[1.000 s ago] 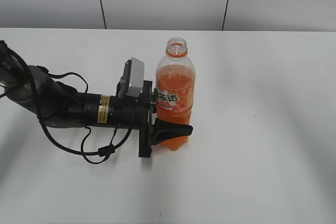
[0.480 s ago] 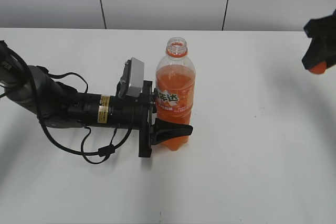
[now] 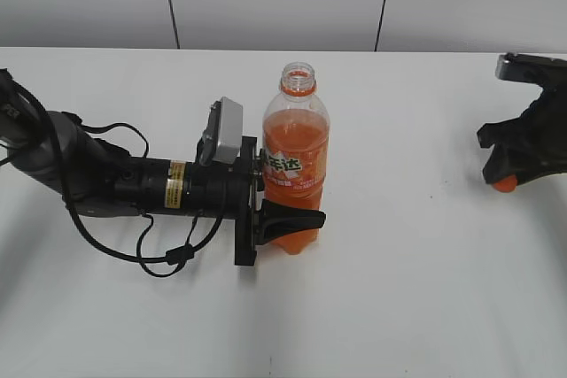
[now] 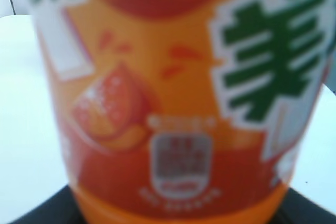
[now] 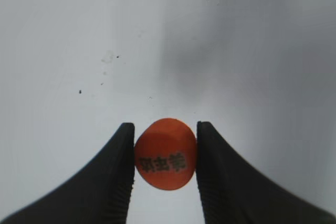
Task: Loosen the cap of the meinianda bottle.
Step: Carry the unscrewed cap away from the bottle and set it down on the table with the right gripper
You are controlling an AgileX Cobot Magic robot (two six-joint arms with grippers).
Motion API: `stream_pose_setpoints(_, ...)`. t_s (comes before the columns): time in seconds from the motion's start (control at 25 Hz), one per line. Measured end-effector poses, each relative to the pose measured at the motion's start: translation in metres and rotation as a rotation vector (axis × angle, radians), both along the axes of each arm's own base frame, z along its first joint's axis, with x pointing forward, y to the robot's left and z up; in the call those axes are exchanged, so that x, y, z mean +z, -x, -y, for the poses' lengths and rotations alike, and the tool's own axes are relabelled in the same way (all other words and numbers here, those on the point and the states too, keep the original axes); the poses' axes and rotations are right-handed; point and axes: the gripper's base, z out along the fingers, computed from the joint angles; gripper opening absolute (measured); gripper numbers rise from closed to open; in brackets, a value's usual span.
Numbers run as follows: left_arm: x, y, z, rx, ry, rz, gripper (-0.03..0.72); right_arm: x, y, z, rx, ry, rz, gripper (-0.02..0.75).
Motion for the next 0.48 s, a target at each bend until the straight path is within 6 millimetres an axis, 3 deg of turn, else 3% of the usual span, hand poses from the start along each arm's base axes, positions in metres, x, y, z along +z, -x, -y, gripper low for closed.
stream_pose_setpoints(0.24,0.000,0.000,0.000,0.002,0.001,-0.001,0.391,-0.034,-0.004,0.000,-0.016,0.000,-0.063,0.269)
stream_pose_setpoints(0.48,0.000,0.000,0.000,0.002,0.001,-0.001,0.391,-0.036,-0.005,0.001,-0.020,0.002,-0.053,0.269)
